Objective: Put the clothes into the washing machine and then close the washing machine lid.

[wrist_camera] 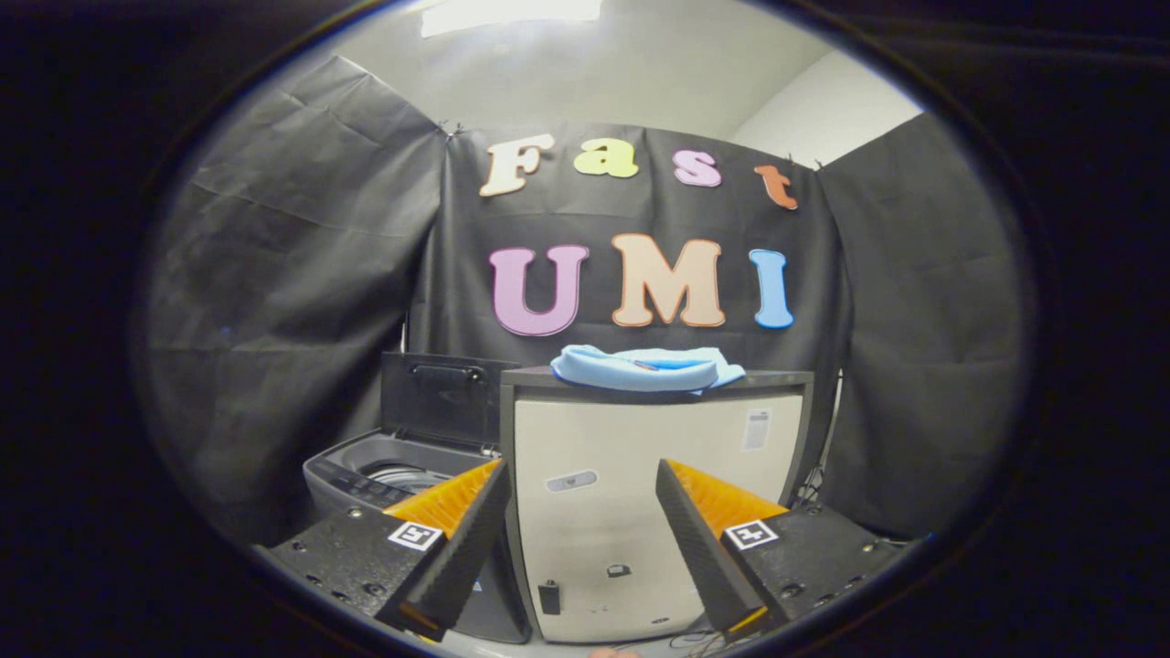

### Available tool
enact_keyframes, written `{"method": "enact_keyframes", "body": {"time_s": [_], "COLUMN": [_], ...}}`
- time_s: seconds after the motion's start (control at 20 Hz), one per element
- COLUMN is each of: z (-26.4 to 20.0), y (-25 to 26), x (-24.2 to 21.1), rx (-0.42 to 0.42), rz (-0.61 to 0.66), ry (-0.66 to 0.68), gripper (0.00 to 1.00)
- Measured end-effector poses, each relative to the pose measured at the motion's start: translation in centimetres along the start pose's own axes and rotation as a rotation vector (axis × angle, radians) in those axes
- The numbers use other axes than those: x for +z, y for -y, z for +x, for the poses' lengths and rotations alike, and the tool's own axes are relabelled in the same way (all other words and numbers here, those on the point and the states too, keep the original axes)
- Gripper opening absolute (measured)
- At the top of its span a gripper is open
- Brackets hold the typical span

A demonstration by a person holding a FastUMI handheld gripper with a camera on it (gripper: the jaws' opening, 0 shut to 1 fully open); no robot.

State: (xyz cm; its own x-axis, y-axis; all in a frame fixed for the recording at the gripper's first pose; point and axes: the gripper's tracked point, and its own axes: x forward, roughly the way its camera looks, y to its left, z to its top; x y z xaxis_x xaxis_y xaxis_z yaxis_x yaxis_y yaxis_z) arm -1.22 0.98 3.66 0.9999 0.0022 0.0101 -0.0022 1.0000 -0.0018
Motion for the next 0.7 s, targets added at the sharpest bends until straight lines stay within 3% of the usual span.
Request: {"method": "enact_keyframes", "body": {"time_s": [0.3, 0.7], "z": [1.2, 10.7], "y": [1.4, 5.7], "x": [2.9, 10.0], "rx": [-0.024, -0.071], "rz": [0.025, 0.087], "ry": [-0.011, -0.044], "gripper": [0.96, 0.96]}}
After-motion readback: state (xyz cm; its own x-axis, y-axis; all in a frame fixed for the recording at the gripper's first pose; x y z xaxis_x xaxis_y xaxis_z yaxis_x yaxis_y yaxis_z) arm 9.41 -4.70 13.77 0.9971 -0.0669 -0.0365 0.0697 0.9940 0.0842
